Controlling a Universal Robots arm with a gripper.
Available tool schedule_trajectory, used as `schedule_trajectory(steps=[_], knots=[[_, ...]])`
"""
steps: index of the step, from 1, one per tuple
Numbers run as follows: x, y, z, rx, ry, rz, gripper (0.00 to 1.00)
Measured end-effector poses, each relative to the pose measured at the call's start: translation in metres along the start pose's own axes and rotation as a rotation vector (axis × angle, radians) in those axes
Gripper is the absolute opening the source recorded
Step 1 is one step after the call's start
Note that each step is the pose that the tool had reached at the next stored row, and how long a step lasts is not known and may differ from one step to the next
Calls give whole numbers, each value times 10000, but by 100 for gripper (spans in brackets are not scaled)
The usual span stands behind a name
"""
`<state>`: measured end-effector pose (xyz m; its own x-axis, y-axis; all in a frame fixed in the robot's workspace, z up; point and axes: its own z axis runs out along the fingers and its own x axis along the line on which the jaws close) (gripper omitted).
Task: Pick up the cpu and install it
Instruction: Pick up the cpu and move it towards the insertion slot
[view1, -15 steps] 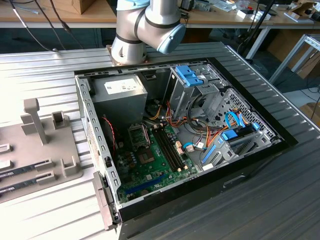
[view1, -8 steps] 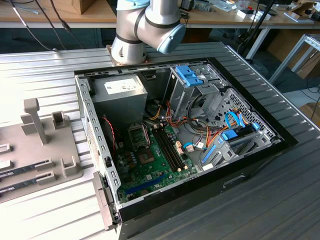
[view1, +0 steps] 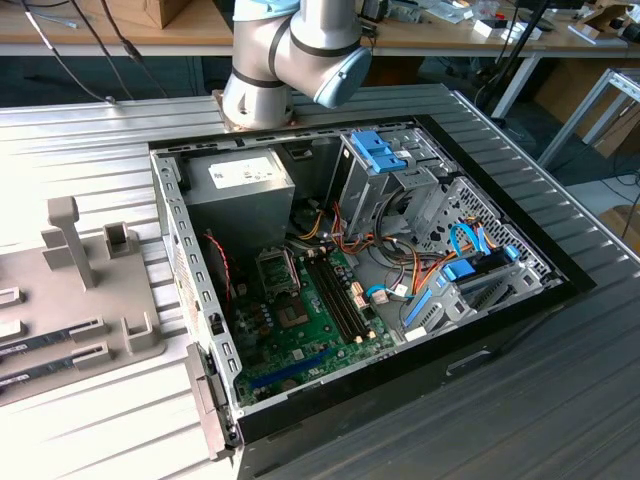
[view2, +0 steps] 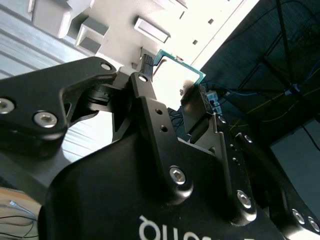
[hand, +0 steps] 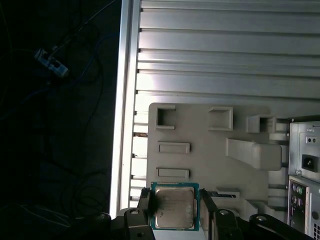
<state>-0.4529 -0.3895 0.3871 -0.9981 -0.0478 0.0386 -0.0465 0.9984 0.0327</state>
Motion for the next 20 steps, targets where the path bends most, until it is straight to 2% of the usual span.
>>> schedule_trajectory(steps=[20], knots=[[3,2,-75,0,-1,0,47]])
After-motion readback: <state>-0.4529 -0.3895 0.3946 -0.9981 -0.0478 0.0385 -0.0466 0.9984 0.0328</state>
